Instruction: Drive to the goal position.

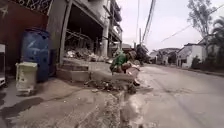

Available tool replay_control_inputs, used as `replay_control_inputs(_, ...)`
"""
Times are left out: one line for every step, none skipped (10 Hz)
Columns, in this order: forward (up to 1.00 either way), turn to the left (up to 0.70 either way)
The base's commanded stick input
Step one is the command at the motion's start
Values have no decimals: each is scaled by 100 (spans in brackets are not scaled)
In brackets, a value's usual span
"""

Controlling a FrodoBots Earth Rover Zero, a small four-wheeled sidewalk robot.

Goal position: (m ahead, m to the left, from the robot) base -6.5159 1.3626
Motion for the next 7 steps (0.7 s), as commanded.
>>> replay_control_inputs(0, 0)
replay_control_inputs(0, 0)
replay_control_inputs(0, 0)
replay_control_inputs(0, 0)
replay_control_inputs(0, -48)
replay_control_inputs(0, -70)
replay_control_inputs(0, -70)
